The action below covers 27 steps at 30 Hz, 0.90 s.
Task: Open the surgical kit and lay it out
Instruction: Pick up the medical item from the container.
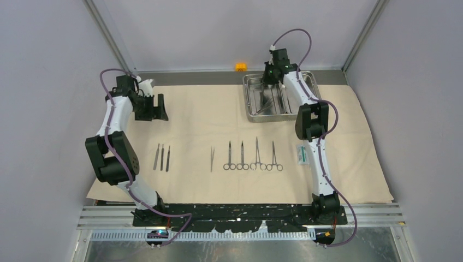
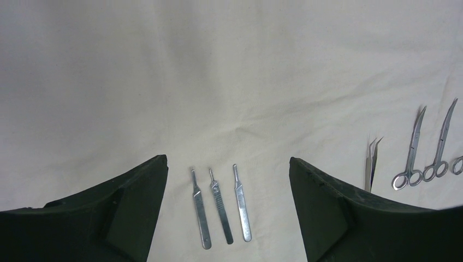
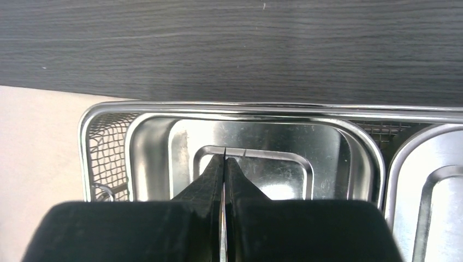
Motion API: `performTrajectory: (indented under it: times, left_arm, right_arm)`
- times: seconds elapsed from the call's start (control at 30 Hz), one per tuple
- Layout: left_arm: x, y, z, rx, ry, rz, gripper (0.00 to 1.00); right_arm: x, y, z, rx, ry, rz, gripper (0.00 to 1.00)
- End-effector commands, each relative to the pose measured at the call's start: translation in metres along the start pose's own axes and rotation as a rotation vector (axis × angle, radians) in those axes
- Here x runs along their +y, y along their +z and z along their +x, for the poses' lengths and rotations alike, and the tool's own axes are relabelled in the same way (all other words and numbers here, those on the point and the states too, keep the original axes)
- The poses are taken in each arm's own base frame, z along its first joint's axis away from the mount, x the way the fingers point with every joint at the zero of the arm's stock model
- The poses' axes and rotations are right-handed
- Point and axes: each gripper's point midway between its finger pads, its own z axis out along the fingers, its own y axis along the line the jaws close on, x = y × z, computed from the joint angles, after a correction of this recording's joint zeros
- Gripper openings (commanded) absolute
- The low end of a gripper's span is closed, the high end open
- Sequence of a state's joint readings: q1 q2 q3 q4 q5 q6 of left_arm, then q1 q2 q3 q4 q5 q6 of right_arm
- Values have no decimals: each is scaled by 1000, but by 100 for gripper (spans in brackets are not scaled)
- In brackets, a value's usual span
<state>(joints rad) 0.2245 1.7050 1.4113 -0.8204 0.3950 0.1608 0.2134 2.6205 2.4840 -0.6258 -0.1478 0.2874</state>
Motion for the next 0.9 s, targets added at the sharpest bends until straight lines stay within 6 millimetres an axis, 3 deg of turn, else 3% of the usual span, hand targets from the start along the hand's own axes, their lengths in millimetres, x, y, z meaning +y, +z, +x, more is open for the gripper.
performTrajectory:
  times: [0.0,0.23,0.47,0.73,0.87]
  left_arm:
    - [-20,-32,-36,-118,64,38,85]
    - [-73,-37,-54,-146,150,166,88]
    - [-153,-41,-87,-188,179,382,83]
    - [-250,-37,-121,-183,95,531,81]
    - [-300,-29,-121,-141,60,627,79]
  right_arm:
    - [30,-49,-56,-123,49,-74,0]
    - [50,-90,-74,-146,93,-122,1]
    - [74,-140,-78,-145,166,-179,1]
    - [113,-186,-43,-89,261,-225,0]
    - [135,-205,-24,-71,275,-236,1]
